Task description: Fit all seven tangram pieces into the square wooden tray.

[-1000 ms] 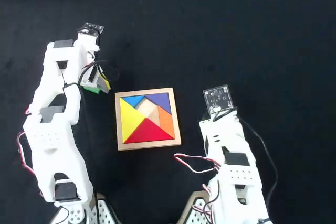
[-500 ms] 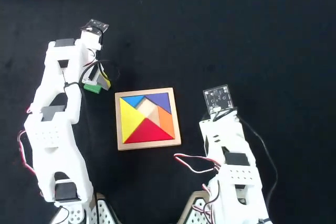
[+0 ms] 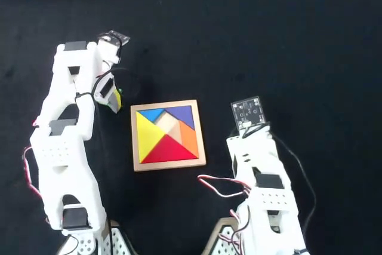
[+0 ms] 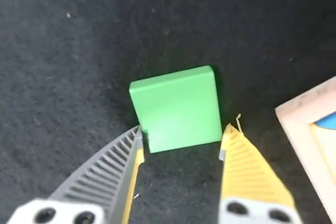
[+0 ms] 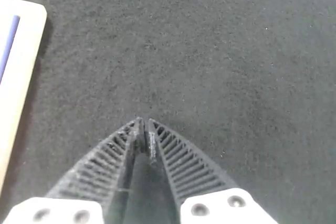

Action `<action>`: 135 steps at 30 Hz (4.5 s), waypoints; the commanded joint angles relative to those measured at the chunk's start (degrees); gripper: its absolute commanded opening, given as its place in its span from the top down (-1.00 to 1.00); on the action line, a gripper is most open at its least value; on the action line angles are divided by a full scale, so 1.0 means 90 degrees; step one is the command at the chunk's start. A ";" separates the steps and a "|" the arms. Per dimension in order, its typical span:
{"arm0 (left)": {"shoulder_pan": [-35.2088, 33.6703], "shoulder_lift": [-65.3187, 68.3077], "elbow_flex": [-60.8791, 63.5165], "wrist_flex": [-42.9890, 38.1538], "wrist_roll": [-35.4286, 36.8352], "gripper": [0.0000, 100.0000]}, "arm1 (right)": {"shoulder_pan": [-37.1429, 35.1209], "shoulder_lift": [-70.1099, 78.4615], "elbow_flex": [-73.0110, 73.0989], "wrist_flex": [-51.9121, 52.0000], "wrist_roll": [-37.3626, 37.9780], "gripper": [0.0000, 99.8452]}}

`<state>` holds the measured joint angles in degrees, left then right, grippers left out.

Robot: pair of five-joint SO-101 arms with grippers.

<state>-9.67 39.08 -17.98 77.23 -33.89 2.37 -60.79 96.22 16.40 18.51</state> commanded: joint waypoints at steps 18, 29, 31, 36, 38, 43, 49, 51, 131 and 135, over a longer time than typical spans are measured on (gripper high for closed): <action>0.0073 0.1748 -0.3092 0.0645 0.2002 0.37 | 0.0117 -0.0093 -0.0005 0.0039 0.0039 0.98; 0.0122 0.2325 -0.4039 0.2012 0.1260 0.57 | 0.0127 -0.0093 -0.0005 0.0039 0.0039 0.98; 0.0132 0.2432 -0.4234 0.2051 0.1289 0.57 | 0.0127 -0.0093 -0.0005 0.0039 0.0039 0.98; 0.0142 0.2608 -0.4440 0.2071 0.1309 0.59 | 0.0127 -0.0093 -0.0005 0.0039 0.0039 0.98; 0.0142 0.2589 -0.4440 0.2081 0.1299 0.68 | 0.0127 -0.0093 -0.0005 0.0039 0.0039 0.98; 0.0249 0.2100 -0.5084 0.2637 0.1192 0.88 | 0.0137 -0.0093 -0.0005 0.0039 0.0039 0.98; 0.0278 0.1426 -0.4996 0.2628 0.1026 0.88 | 0.0137 -0.0093 -0.0005 0.0039 0.0039 0.98; 0.0366 0.1114 -0.4801 0.2637 0.1035 0.88 | 0.0137 -0.0093 -0.0005 0.0039 0.0039 0.98; 0.2593 -0.2442 0.2359 -0.1074 0.1377 0.48 | 0.0098 -0.0093 -0.0015 0.0225 0.1084 0.98; 0.2457 -0.2442 0.2379 -0.1241 0.1377 0.48 | 0.0098 -0.0093 -0.0015 0.0225 0.1094 0.98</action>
<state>14.24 18.33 3.47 67.65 -21.05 2.37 -60.79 96.22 18.33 27.65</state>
